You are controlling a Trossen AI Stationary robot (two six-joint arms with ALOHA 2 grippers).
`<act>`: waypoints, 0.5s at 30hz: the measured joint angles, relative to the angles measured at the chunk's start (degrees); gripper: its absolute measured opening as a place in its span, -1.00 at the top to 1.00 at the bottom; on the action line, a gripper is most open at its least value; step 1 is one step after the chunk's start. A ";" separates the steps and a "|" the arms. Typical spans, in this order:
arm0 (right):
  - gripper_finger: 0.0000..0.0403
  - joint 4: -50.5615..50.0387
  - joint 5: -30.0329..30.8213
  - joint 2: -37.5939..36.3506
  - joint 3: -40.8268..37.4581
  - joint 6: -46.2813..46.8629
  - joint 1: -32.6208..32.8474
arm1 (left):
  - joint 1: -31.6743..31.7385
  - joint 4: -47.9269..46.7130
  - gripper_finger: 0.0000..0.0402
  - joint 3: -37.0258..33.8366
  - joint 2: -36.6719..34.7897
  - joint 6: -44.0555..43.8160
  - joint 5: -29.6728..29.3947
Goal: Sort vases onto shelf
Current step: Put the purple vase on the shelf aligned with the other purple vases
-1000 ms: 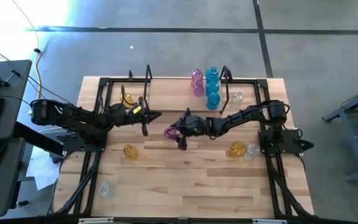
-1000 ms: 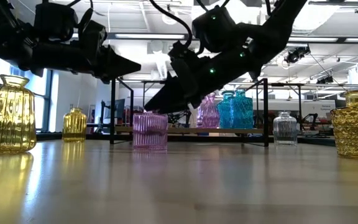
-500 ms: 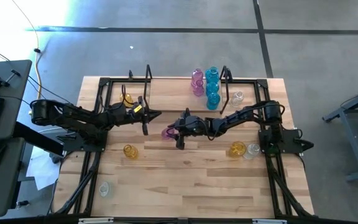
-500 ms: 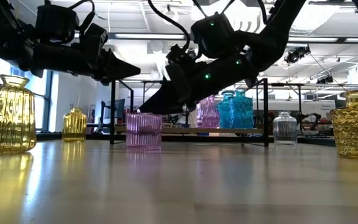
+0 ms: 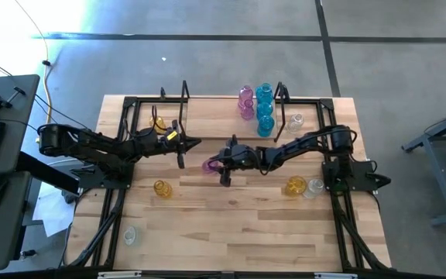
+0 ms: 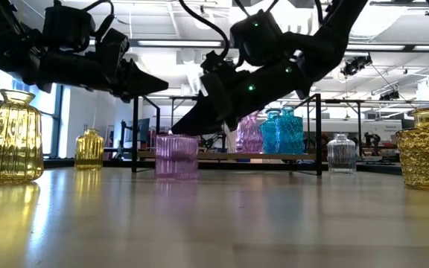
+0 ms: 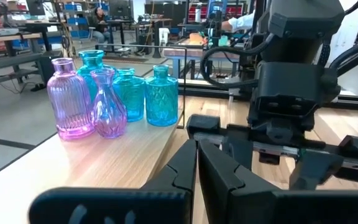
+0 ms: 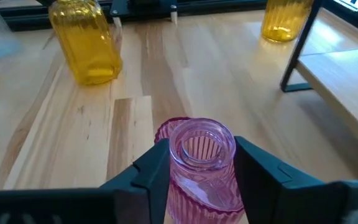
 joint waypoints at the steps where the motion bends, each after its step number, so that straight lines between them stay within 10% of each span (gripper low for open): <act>1: 0.33 -0.38 0.54 -0.32 -0.02 0.00 0.00 | 0.00 -0.09 0.96 0.00 0.00 0.00 0.04; 15: 0.34 -3.95 7.16 -4.44 -0.02 3.13 0.00 | 0.00 -1.12 0.96 0.02 0.00 0.00 0.06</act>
